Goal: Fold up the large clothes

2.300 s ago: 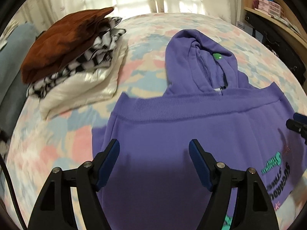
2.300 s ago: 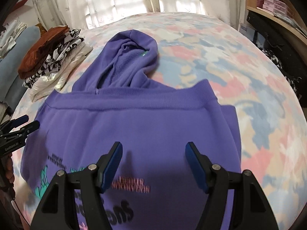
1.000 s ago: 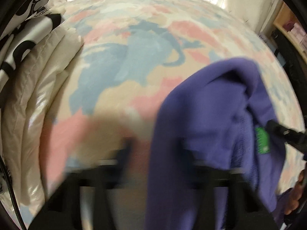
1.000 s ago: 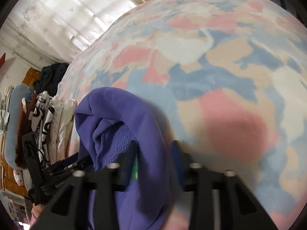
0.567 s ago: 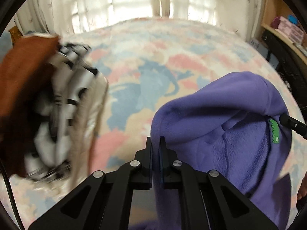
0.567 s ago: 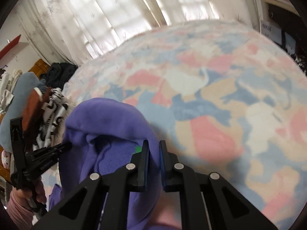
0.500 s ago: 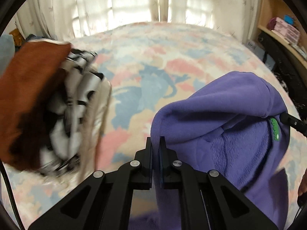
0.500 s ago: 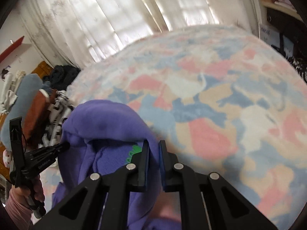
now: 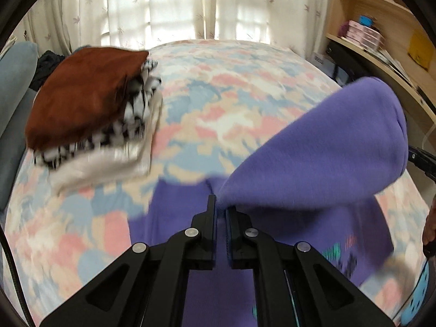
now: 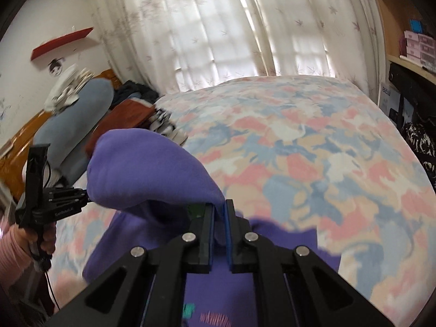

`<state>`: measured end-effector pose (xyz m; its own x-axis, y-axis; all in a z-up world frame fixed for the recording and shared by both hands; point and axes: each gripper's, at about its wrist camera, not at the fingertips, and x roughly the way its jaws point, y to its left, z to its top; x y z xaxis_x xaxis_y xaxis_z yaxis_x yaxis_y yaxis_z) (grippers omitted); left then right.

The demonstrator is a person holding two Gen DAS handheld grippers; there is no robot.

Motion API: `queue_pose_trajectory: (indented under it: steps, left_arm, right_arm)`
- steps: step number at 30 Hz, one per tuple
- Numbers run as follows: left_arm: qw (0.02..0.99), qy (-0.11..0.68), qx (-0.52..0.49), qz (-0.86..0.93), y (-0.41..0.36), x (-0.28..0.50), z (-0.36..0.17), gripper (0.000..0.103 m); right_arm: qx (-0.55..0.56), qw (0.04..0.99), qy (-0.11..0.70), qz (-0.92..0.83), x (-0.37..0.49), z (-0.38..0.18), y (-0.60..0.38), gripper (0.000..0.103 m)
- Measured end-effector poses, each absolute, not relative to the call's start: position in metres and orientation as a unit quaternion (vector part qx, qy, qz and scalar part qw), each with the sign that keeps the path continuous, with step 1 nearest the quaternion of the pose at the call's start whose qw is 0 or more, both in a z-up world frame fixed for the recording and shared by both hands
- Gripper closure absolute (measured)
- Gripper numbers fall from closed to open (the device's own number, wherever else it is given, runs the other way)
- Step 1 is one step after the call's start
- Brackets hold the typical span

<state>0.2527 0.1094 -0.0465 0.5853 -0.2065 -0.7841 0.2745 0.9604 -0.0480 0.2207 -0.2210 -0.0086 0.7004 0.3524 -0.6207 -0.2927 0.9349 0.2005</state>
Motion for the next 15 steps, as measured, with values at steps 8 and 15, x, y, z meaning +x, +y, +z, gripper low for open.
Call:
queue_pose_trajectory:
  steps: [8,15]
  left_arm:
    - [0.870,0.475,0.033,-0.126,0.139,0.183,-0.139,0.101]
    - [0.856,0.491,-0.036,-0.154,0.162,0.153,-0.166,0.094]
  right_arm:
    - [-0.010,0.903,0.402,0.147,0.148,-0.098,-0.221,0.097]
    - [0.056,0.873,0.468,0.123,0.117,-0.146,-0.248,0.096]
